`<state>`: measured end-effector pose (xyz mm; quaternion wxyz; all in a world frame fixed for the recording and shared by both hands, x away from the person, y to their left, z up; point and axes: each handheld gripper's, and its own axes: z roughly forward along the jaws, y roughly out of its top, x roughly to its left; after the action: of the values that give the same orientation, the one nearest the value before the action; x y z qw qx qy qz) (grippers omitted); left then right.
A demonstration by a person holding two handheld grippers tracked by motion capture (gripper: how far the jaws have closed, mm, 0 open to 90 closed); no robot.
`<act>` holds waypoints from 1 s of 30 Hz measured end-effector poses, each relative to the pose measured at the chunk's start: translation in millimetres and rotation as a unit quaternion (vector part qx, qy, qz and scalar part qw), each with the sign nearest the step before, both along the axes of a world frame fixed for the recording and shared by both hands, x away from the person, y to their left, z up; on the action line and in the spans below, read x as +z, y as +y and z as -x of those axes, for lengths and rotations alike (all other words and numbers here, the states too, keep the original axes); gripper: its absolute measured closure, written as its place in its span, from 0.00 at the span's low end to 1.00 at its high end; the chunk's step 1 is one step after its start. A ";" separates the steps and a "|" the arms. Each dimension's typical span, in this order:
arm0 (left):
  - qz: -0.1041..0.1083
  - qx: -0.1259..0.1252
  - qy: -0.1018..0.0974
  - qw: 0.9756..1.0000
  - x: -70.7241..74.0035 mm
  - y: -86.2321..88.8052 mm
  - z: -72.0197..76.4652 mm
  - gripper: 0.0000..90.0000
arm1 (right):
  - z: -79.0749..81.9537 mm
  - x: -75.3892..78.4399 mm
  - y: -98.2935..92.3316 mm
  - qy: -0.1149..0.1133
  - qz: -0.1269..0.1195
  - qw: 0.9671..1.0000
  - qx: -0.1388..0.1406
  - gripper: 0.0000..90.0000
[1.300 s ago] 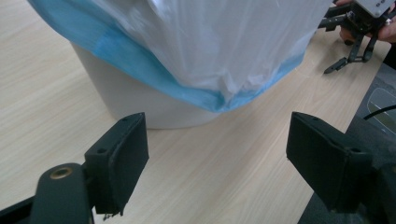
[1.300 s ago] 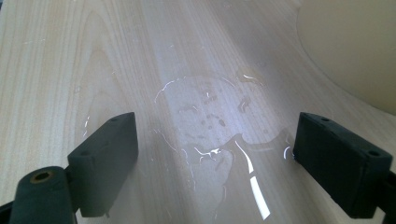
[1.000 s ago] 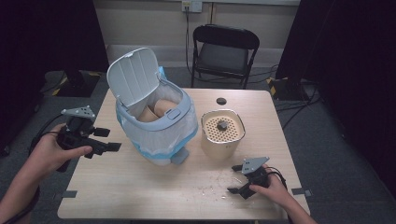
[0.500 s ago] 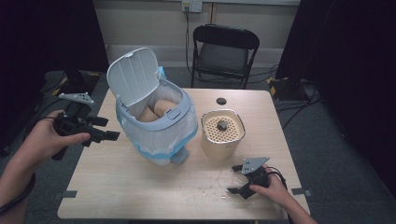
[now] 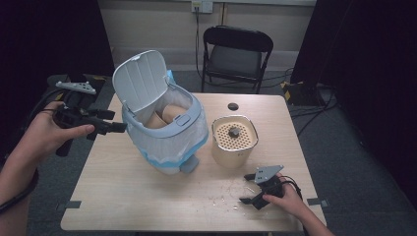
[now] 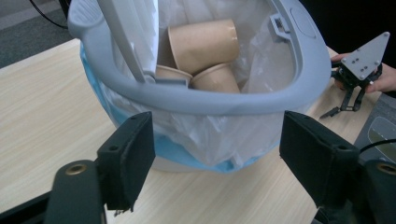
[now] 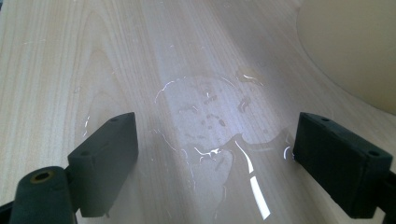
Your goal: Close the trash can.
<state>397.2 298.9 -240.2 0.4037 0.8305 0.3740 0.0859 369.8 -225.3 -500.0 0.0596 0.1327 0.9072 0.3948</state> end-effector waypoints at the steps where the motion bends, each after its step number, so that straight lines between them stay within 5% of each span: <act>1: 0.001 0.002 0.000 1.000 1.1 -0.8 -2.9 0.31 | 0.0 0.1 -0.1 0.000 0.000 1.000 0.000 0.15; 13: -0.014 0.017 -0.006 1.000 14.8 -6.6 -25.9 0.37 | -0.1 0.1 -0.1 0.000 0.001 1.000 0.000 0.15; 24: 0.017 0.043 -0.040 0.998 21.2 3.5 -30.3 0.42 | 0.0 0.1 -0.1 0.000 0.000 1.000 0.000 0.15; 30: 0.017 0.033 -0.058 0.998 28.5 -3.8 -30.7 0.48 | 0.0 0.0 0.0 0.000 0.000 1.000 0.000 0.15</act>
<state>427.9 295.1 -211.7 0.4359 0.8041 0.3787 0.1413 369.8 -225.3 -500.0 0.0596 0.1326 0.9071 0.3949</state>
